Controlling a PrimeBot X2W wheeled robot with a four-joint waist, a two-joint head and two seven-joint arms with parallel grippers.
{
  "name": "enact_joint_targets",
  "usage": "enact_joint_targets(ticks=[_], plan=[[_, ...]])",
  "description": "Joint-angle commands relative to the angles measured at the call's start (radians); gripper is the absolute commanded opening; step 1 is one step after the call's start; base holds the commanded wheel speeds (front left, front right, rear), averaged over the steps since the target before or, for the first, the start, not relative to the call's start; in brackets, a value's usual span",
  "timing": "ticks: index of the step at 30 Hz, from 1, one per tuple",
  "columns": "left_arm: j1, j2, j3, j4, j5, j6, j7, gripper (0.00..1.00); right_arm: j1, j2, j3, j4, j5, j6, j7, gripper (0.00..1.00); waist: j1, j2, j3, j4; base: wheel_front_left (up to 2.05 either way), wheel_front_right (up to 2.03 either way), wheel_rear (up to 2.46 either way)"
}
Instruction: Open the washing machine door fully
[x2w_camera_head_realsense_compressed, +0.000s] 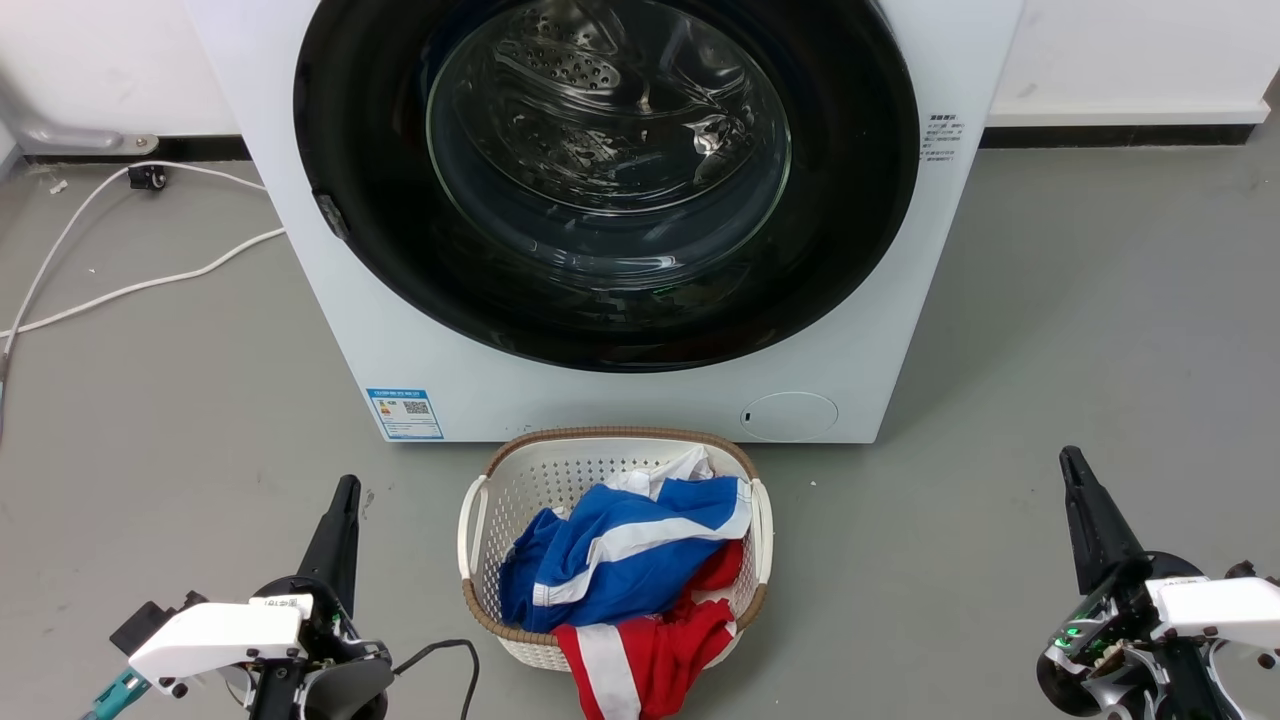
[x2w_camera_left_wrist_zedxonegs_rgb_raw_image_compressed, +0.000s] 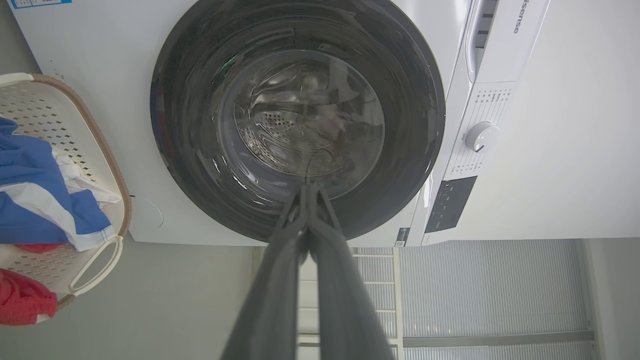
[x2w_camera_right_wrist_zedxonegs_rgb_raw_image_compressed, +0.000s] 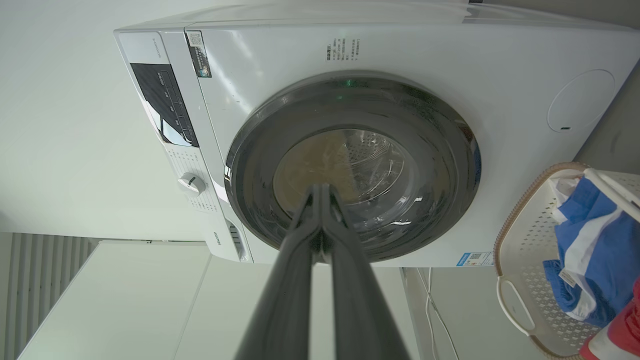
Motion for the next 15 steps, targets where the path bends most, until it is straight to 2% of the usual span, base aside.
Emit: enact_joint_targets(ticks=[1, 15], plan=[[-0.01, -0.001, 0.003, 0.001, 0.005, -0.004, 0.004, 0.0, -0.012, 0.004, -0.001, 0.001, -0.005, 0.0, 0.001, 0.0, 0.0, 0.0, 0.0, 0.0, 0.0, 0.0, 0.0], [-0.01, -0.001, 0.004, 0.001, 0.004, -0.004, 0.004, 0.0, -0.013, 0.004, -0.002, 0.001, -0.006, 0.0, 0.002, 0.0, 0.0, 0.0, 0.0, 0.0, 0.0, 0.0, 0.0]])
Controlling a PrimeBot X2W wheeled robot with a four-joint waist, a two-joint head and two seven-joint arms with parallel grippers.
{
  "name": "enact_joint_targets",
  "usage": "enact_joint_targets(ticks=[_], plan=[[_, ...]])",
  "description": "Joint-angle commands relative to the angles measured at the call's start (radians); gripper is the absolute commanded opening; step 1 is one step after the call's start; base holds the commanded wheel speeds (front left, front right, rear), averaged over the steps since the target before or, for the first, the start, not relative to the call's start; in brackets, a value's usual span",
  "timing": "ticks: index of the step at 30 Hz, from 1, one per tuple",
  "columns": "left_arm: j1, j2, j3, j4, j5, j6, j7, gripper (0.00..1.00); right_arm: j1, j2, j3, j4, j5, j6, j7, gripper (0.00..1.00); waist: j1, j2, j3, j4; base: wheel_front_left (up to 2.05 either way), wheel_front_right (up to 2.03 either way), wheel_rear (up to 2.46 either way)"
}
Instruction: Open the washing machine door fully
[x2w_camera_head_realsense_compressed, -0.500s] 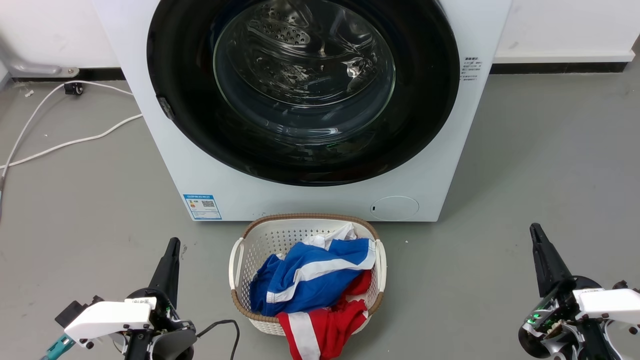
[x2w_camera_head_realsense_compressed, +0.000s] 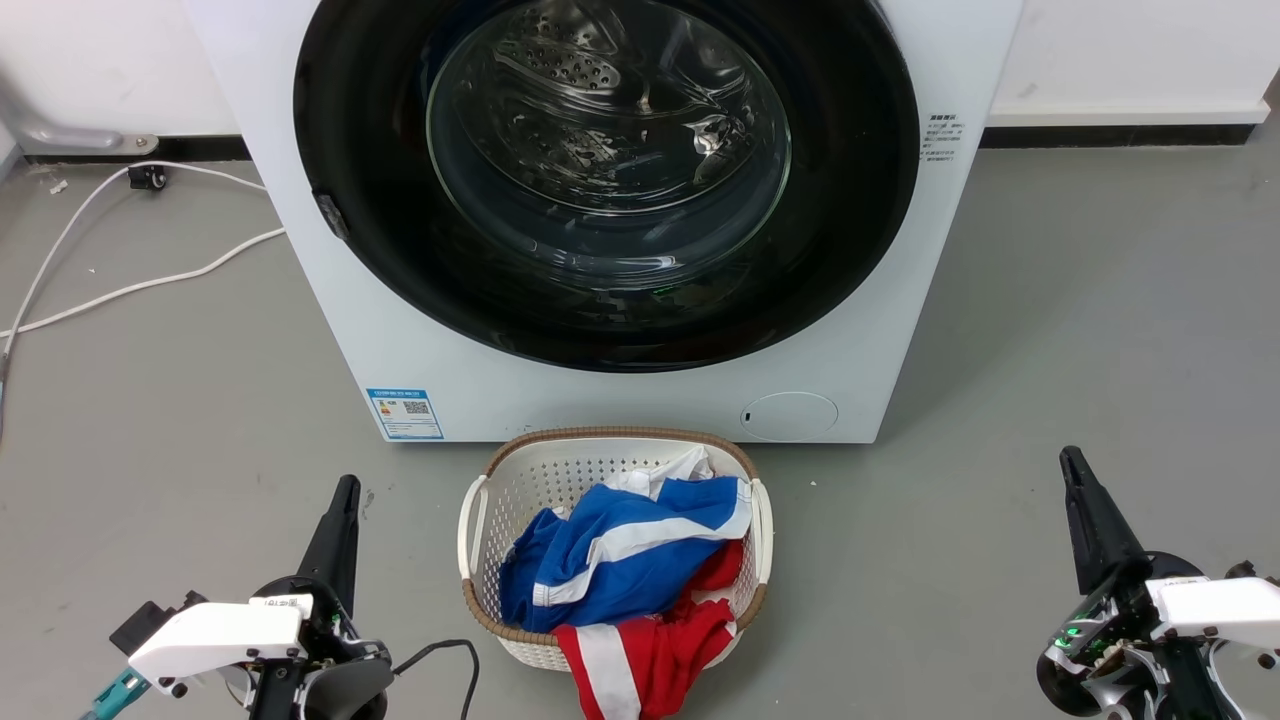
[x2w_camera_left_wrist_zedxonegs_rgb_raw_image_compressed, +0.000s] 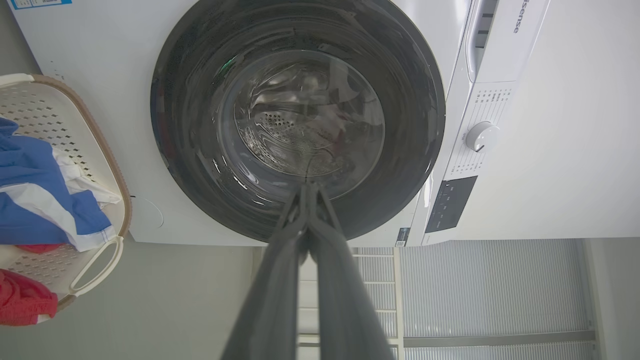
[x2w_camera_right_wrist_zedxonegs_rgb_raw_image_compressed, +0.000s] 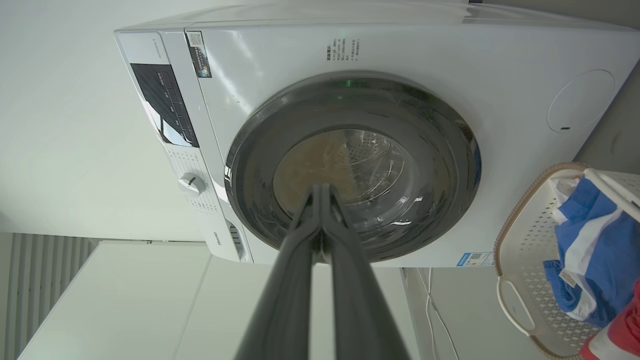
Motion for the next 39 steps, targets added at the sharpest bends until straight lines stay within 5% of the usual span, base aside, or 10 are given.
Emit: enact_joint_targets(ticks=[1, 4, 5, 16, 39], plan=[[-0.01, -0.001, 0.003, 0.001, 0.001, -0.004, 0.004, 0.0, -0.012, 0.004, -0.002, 0.001, -0.006, 0.0, 0.002, 0.0, 0.0, -0.0001, 0.0, 0.0, 0.0, 0.0, 0.0], [-0.01, -0.001, 0.003, 0.001, 0.001, -0.004, 0.004, 0.0, -0.012, 0.004, -0.002, 0.001, -0.006, 0.0, 0.003, 0.0, 0.0, -0.0001, 0.0, 0.0, 0.0, 0.0, 0.0], [0.0, 0.0, 0.0, 0.001, 0.0, 0.0, 0.0, 1.0, 0.0, 0.0, 0.0, 0.001, 0.0, 0.0, 0.0, 1.0, 0.0, -0.0001, 0.0, 0.0, 0.0, 0.0, 0.0], [0.032, -0.002, -0.001, -0.011, 0.058, 0.001, -0.04, 1.0, 0.037, 0.003, -0.006, -0.001, -0.08, 0.0, -0.039, 1.0, 0.0, -0.0001, 0.001, -0.001, 0.0, 0.0, 0.0], [0.066, -0.002, -0.05, -0.165, 0.588, 0.136, -0.139, 1.0, 0.09, 0.003, 0.024, -0.18, -0.646, 0.0, -0.14, 1.0, 0.0, -0.0001, 0.007, -0.002, 0.0, 0.0, 0.0]])
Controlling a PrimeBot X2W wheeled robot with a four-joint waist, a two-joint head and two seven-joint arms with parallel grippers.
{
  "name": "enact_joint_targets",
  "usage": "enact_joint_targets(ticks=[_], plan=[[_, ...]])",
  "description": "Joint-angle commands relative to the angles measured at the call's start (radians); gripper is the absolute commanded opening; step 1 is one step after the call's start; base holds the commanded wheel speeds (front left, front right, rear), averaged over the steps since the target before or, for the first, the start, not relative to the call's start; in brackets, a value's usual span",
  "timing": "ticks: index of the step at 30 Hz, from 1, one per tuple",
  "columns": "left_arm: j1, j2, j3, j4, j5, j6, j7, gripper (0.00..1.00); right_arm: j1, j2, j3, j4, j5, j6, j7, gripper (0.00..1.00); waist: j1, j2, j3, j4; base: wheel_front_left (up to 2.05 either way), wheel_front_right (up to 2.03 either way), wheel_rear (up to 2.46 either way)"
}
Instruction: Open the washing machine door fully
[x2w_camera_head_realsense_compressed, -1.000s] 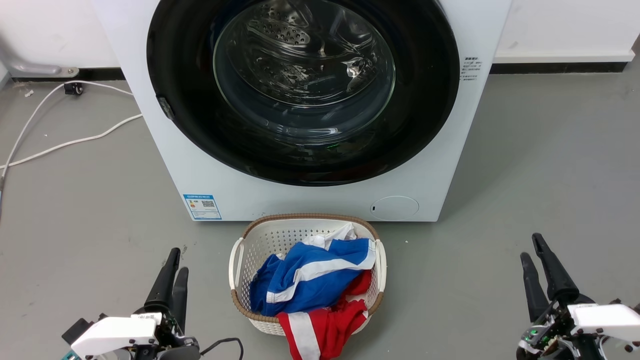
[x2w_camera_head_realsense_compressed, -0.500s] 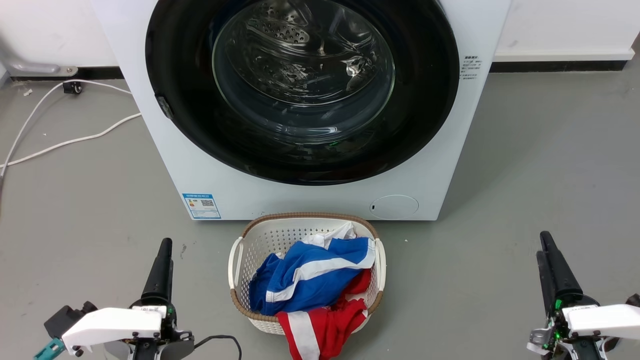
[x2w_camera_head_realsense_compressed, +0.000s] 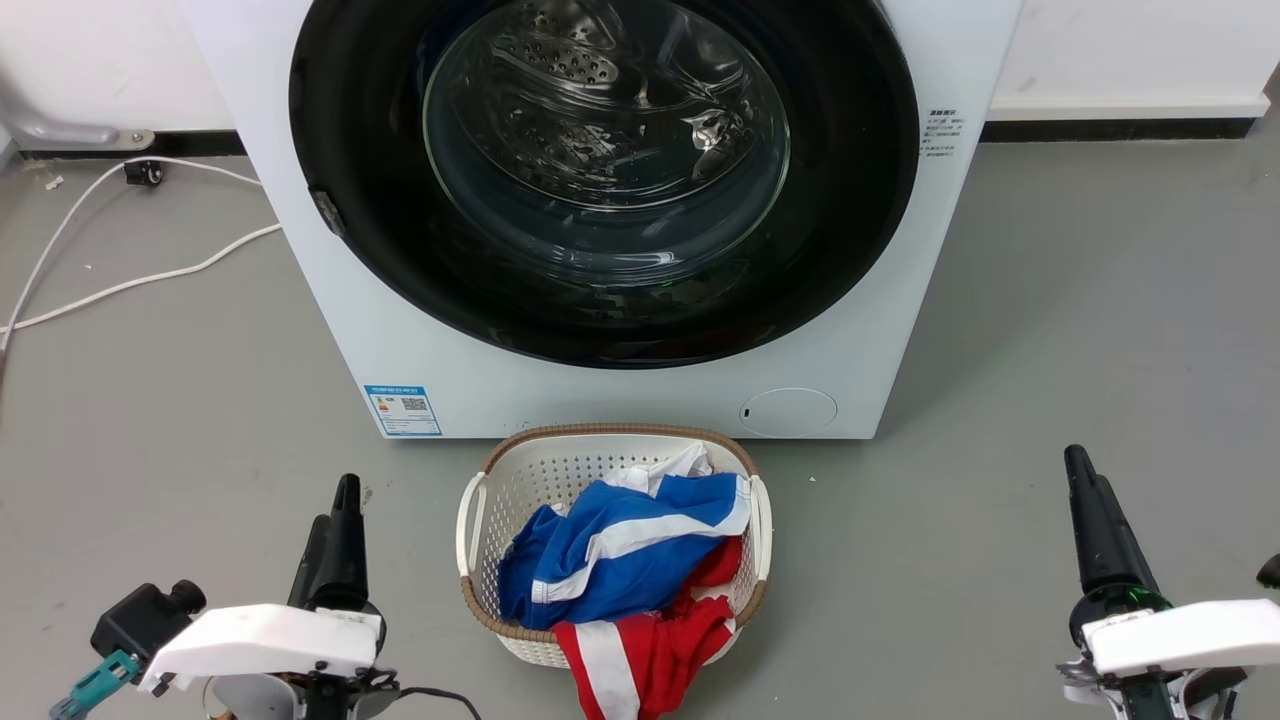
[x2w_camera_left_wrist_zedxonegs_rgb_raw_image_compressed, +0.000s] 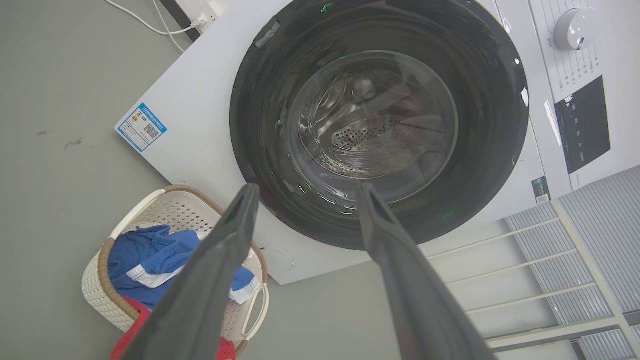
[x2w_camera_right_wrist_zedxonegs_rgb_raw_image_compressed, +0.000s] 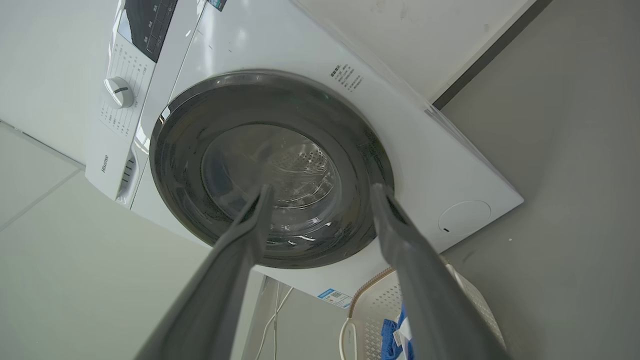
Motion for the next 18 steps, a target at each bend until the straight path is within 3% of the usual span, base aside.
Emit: enact_joint_targets(ticks=[1, 18], plan=[[-0.004, 0.004, -0.007, -0.023, 0.056, 0.009, -0.011, 1.0, -0.002, -0.003, 0.005, -0.029, -0.056, 0.002, -0.012, 1.0, 0.0, 0.0, 0.0, 0.0, 0.0, 0.0, 0.0], [0.025, 0.045, -0.096, -0.069, 0.329, 0.091, -0.07, 1.0, 0.042, -0.003, 0.028, -0.069, -0.36, 0.002, -0.071, 1.0, 0.0, 0.0, -0.001, -0.002, 0.0, 0.0, 0.0]])
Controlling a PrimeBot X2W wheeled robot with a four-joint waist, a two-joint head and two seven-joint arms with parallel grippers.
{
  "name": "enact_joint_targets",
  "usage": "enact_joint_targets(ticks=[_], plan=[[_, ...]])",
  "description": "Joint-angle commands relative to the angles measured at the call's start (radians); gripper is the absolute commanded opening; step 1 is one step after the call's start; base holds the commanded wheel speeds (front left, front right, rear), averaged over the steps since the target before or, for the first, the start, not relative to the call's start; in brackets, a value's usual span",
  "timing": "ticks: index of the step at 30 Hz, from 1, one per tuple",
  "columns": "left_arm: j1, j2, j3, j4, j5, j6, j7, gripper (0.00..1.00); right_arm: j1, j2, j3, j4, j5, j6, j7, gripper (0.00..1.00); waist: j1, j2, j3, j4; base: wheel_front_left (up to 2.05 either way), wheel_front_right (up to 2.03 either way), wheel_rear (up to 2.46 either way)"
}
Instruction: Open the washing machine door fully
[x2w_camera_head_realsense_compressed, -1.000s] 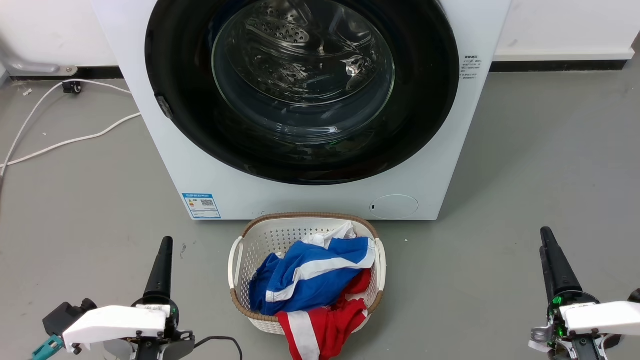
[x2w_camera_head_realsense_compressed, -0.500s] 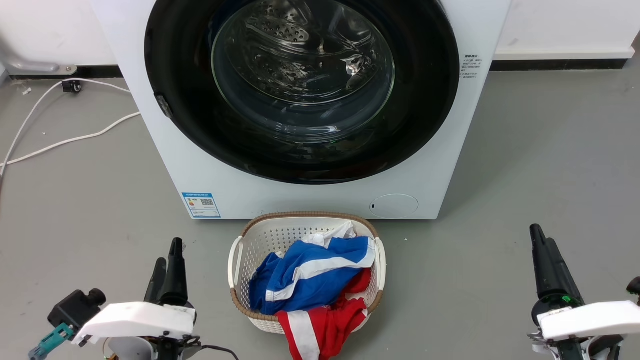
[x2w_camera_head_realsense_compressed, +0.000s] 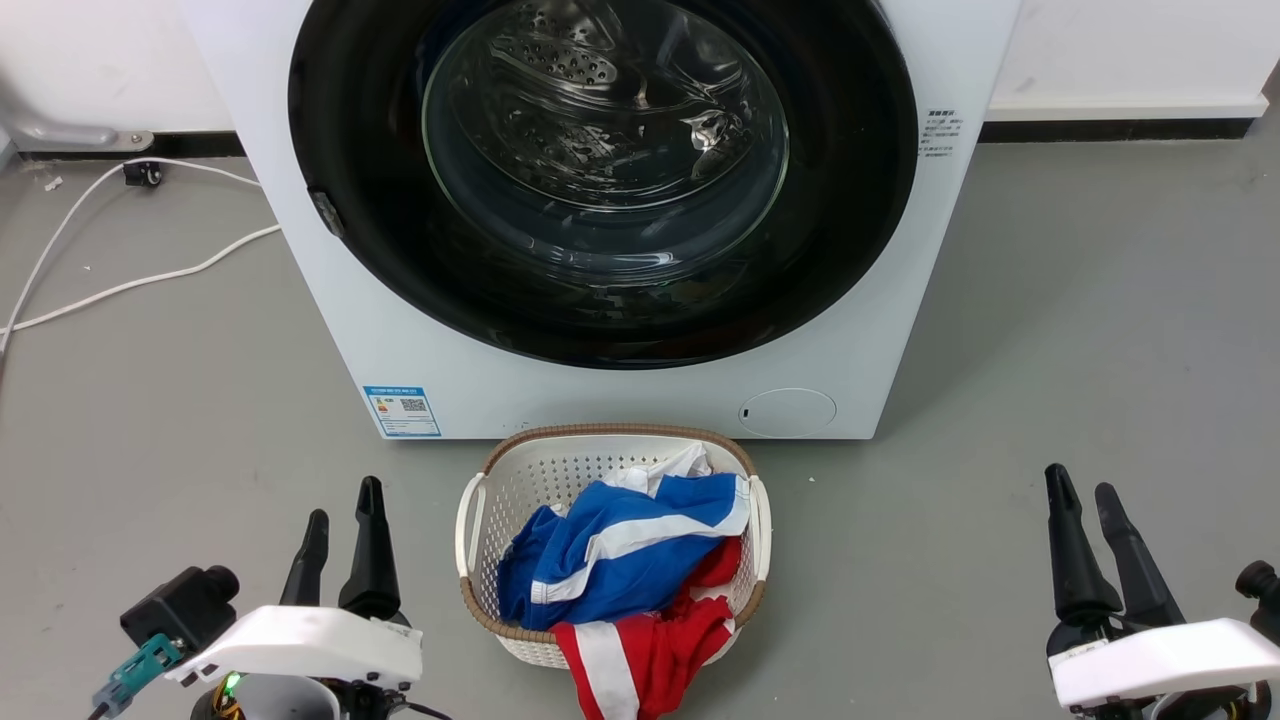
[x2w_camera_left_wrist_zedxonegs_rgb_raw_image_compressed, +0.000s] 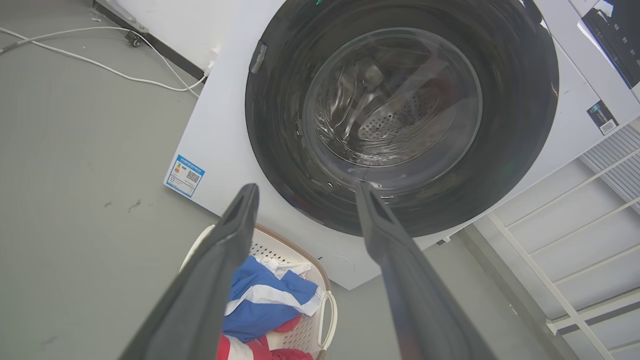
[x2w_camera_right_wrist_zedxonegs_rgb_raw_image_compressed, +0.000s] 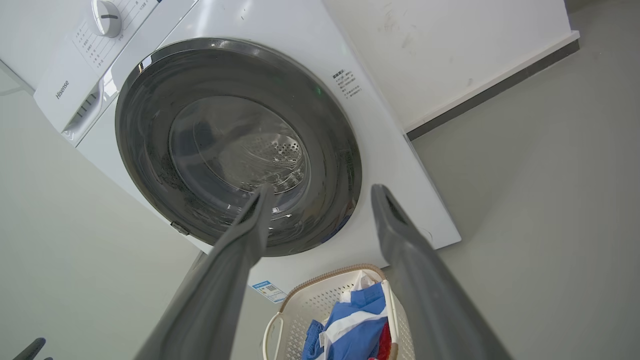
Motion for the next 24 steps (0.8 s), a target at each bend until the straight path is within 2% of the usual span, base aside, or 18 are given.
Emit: enact_joint_targets(ticks=[1, 12, 24], plan=[[-0.001, 0.011, -0.011, -0.022, 0.039, 0.01, -0.011, 1.0, -0.001, -0.003, 0.003, -0.022, -0.043, 0.002, -0.012, 1.0, 0.0, 0.0, 0.0, 0.0, 0.0, 0.0, 0.0], [0.013, 0.03, -0.054, -0.047, 0.165, 0.04, -0.044, 1.0, 0.026, -0.003, 0.013, -0.049, -0.19, 0.002, -0.045, 1.0, 0.0, 0.0, 0.001, -0.001, 0.0, 0.0, 0.0], [0.026, 0.036, -0.078, -0.065, 0.283, 0.042, -0.075, 1.0, 0.053, -0.003, 0.007, -0.071, -0.305, 0.002, -0.078, 1.0, 0.0, 0.0, 0.002, -0.001, 0.0, 0.0, 0.0]])
